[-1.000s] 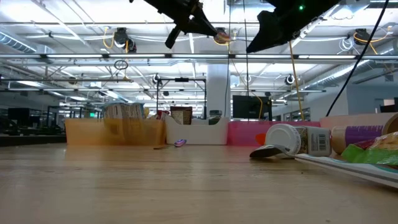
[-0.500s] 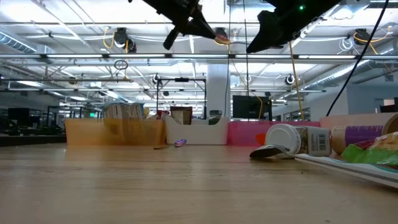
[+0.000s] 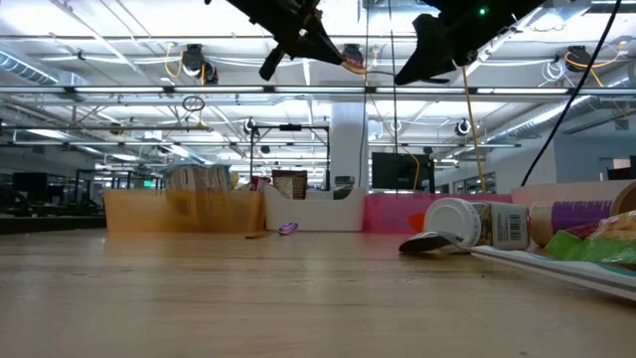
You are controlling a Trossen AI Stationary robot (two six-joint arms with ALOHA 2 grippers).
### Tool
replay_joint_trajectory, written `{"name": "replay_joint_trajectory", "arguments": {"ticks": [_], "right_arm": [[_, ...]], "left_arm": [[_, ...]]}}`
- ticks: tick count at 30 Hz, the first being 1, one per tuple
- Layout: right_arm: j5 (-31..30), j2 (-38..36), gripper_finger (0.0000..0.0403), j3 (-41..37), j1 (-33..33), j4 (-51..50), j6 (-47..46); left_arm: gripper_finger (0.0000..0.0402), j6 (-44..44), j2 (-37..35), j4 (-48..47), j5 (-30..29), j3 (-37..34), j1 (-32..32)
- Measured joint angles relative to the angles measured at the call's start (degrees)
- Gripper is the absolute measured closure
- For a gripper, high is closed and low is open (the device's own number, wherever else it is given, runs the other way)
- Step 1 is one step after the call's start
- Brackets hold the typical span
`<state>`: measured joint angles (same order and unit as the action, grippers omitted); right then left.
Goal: Pick & Place Food Item
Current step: Put the violet spoon into the red bin
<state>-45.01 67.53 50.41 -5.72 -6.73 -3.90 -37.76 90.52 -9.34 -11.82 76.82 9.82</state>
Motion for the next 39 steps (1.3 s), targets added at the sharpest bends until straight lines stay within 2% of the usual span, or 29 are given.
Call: {"name": "replay_joint_trajectory", "arguments": {"ticks": [7,11,25,32,39], "right_arm": [[1.2,0.0,0.0389,0.0,0.0,0.0,-0.6],[1.2,0.0,0.0389,0.0,0.0,0.0,-1.3],[-0.4,0.0,0.0401,0.0,0.0,0.0,-3.0],[1.4,0.0,0.0401,0.0,0.0,0.0,-3.4],[1.7,-0.9,0.0401,0.0,1.1,0.1,-4.6]], "left_arm": [[0.0401,0.2,0.0,0.1,0.2,0.0,-0.1],[0.0398,0.2,0.0,0.1,0.2,0.0,-0.2],[0.0347,1.0,0.0,0.4,2.1,0.0,-0.1],[0.0289,2.8,0.0,1.3,4.6,0.0,0.6],[0.0207,3.1,-0.3,5.6,14.8,0.0,4.9]]}}
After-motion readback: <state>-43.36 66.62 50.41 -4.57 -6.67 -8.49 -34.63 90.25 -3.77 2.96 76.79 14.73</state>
